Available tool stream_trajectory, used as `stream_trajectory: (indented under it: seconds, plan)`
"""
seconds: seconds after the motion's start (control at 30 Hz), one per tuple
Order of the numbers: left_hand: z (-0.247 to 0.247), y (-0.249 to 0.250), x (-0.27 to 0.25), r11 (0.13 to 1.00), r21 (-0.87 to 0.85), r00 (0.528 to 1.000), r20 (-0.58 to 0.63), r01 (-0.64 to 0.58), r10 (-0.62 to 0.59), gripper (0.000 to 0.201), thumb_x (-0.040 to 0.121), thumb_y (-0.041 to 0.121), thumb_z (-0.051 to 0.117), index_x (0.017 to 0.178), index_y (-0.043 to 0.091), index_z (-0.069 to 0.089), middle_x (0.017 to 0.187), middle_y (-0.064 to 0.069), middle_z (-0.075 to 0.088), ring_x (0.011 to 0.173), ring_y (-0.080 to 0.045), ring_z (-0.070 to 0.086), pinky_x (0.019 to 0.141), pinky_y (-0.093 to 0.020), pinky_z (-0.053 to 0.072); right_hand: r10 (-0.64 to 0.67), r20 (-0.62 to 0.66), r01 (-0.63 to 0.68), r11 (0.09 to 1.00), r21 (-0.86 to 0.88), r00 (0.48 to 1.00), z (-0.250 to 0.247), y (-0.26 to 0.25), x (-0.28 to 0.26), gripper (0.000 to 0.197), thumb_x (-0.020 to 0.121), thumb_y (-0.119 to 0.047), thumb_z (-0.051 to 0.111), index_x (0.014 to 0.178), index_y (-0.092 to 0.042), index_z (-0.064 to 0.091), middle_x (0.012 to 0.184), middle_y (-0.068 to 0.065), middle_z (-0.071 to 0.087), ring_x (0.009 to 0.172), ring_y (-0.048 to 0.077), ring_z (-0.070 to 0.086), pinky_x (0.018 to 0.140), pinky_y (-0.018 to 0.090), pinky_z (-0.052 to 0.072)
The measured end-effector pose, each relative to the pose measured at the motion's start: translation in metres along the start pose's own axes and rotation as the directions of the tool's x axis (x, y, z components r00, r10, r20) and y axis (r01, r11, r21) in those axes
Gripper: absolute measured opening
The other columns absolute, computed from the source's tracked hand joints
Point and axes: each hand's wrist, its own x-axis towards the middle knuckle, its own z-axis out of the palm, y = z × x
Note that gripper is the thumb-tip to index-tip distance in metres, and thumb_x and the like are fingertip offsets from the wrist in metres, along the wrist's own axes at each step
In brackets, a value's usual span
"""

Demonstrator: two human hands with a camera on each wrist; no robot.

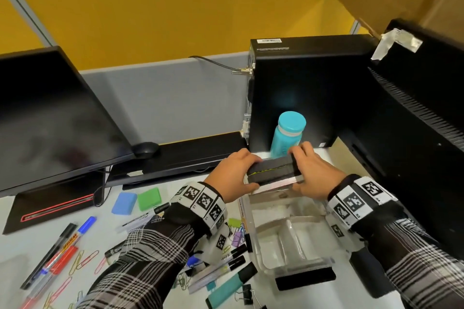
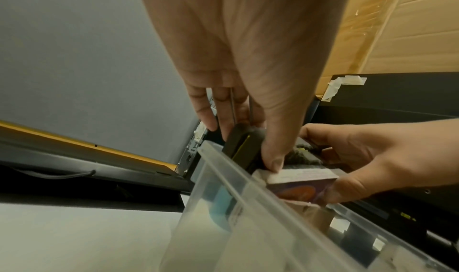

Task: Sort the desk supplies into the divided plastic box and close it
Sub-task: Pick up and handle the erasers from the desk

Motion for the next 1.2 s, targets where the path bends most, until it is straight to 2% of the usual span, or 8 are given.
stream_trajectory:
  seconds: [0.17, 0.33, 0.5, 0.7, 0.83, 0.93, 1.07, 1.2]
  plan:
    - [0.007, 0.000, 0.000, 0.996, 0.084, 0.999, -0.018, -0.035, 0.037, 0.053, 0.081, 0.033, 0.068, 0.127, 0.030, 0.043, 0.121, 0.007, 0.047, 0.107, -0.012, 0.049, 0.096, -0.033, 0.044, 0.052, 0.061, -0.052, 0.999, 0.007, 0.997, 0.006, -0.005, 0.003, 0.068, 0.073, -0.027, 0.074, 0.128, -0.018, 0.033, 0.122, 0.003, 0.035, 0.095, 0.016, 0.046, 0.086, 0.029, 0.048]
    - [0.013, -0.001, -0.001, 0.985, 0.170, 0.999, -0.031, -0.035, 0.041, 0.051, 0.082, 0.037, 0.066, 0.126, 0.028, 0.043, 0.123, 0.004, 0.046, 0.110, -0.014, 0.045, 0.097, -0.033, 0.042, 0.072, 0.056, -0.075, 0.995, 0.063, 0.996, 0.009, -0.010, 0.005, 0.063, 0.076, -0.019, 0.074, 0.123, -0.020, 0.031, 0.122, 0.005, 0.035, 0.088, 0.016, 0.048, 0.081, 0.027, 0.048]
    - [0.016, 0.002, -0.001, 0.956, 0.293, 0.998, -0.051, -0.012, 0.028, 0.036, 0.085, 0.038, 0.061, 0.115, 0.023, 0.051, 0.121, 0.002, 0.045, 0.109, -0.017, 0.042, 0.093, -0.032, 0.040, 0.110, 0.107, -0.113, 0.993, 0.024, 0.988, 0.003, -0.008, 0.008, 0.058, 0.080, -0.015, 0.070, 0.129, -0.022, 0.039, 0.126, 0.006, 0.031, 0.099, 0.021, 0.050, 0.096, 0.031, 0.048]
    - [0.029, 0.010, -0.006, 0.880, 0.468, 0.995, 0.092, -0.082, 0.044, 0.034, 0.096, 0.033, 0.034, 0.106, 0.019, 0.063, 0.110, 0.000, 0.060, 0.108, -0.020, 0.047, 0.099, -0.041, 0.028, 0.154, 0.150, -0.162, 0.986, 0.042, 0.977, 0.006, -0.007, 0.012, 0.057, 0.086, -0.021, 0.060, 0.136, -0.019, 0.033, 0.128, 0.008, 0.045, 0.106, 0.023, 0.053, 0.090, 0.029, 0.046]
    - [0.032, 0.009, -0.008, 0.882, 0.460, 0.991, 0.125, -0.098, 0.045, 0.044, 0.093, 0.036, 0.024, 0.093, 0.017, 0.065, 0.095, 0.000, 0.064, 0.098, -0.019, 0.051, 0.101, -0.044, 0.024, 0.119, 0.069, -0.124, 0.990, 0.071, 0.990, 0.011, -0.011, 0.010, 0.021, 0.094, -0.028, 0.045, 0.109, -0.015, 0.052, 0.112, 0.007, 0.053, 0.092, 0.018, 0.053, 0.079, 0.025, 0.043]
    - [0.032, 0.012, -0.005, 0.874, 0.475, 0.980, 0.197, -0.100, 0.005, 0.050, 0.093, 0.038, 0.021, 0.091, 0.016, 0.066, 0.094, -0.001, 0.067, 0.097, -0.020, 0.052, 0.103, -0.048, 0.020, 0.123, 0.215, -0.130, 0.991, 0.018, 0.969, 0.023, -0.014, 0.016, 0.032, 0.098, -0.032, 0.032, 0.094, -0.012, 0.057, 0.100, 0.010, 0.059, 0.086, 0.021, 0.055, 0.076, 0.030, 0.044]
    - [0.032, 0.016, 0.000, 0.856, 0.510, 0.944, 0.315, -0.082, -0.098, 0.055, 0.093, 0.043, 0.019, 0.107, 0.019, 0.066, 0.110, -0.002, 0.066, 0.112, -0.022, 0.047, 0.110, -0.053, 0.011, 0.179, 0.340, -0.158, 0.983, -0.091, 0.923, 0.034, -0.020, 0.024, 0.046, 0.099, -0.035, 0.022, 0.104, -0.010, 0.060, 0.112, 0.014, 0.062, 0.099, 0.026, 0.058, 0.088, 0.034, 0.044]
    - [0.029, 0.022, 0.004, 0.841, 0.537, 0.914, 0.371, -0.064, -0.167, 0.056, 0.094, 0.045, 0.020, 0.112, 0.017, 0.065, 0.113, -0.006, 0.066, 0.121, -0.026, 0.045, 0.114, -0.057, 0.003, 0.190, 0.382, -0.149, 0.980, -0.134, 0.904, 0.033, -0.028, 0.026, 0.038, 0.100, -0.024, 0.024, 0.112, -0.005, 0.056, 0.119, 0.016, 0.058, 0.107, 0.028, 0.055, 0.091, 0.036, 0.041]
